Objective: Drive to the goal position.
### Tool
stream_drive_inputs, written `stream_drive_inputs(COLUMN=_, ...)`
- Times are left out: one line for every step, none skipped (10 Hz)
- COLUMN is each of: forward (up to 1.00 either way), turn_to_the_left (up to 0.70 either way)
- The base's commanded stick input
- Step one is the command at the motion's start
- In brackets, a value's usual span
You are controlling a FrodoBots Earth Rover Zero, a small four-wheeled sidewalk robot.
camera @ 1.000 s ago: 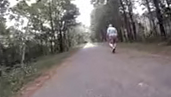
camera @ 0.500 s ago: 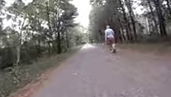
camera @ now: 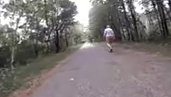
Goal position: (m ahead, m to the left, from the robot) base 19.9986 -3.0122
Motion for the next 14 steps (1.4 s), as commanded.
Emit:
stream_drive_inputs(forward=0.7, turn_to_the_left=-0.11)
stream_drive_inputs(forward=0.7, turn_to_the_left=-0.14)
stream_drive_inputs(forward=0.7, turn_to_the_left=-0.14)
stream_drive_inputs(forward=0.7, turn_to_the_left=-0.1)
stream_drive_inputs(forward=0.7, turn_to_the_left=0.0)
stream_drive_inputs(forward=0.7, turn_to_the_left=0.0)
stream_drive_inputs(forward=0.7, turn_to_the_left=0.0)
stream_drive_inputs(forward=0.7, turn_to_the_left=0.0)
stream_drive_inputs(forward=0.7, turn_to_the_left=0.0)
stream_drive_inputs(forward=0.7, turn_to_the_left=0.0)
stream_drive_inputs(forward=0.7, turn_to_the_left=0.0)
stream_drive_inputs(forward=0.7, turn_to_the_left=0.0)
stream_drive_inputs(forward=0.7, turn_to_the_left=0.0)
stream_drive_inputs(forward=0.7, turn_to_the_left=0.0)
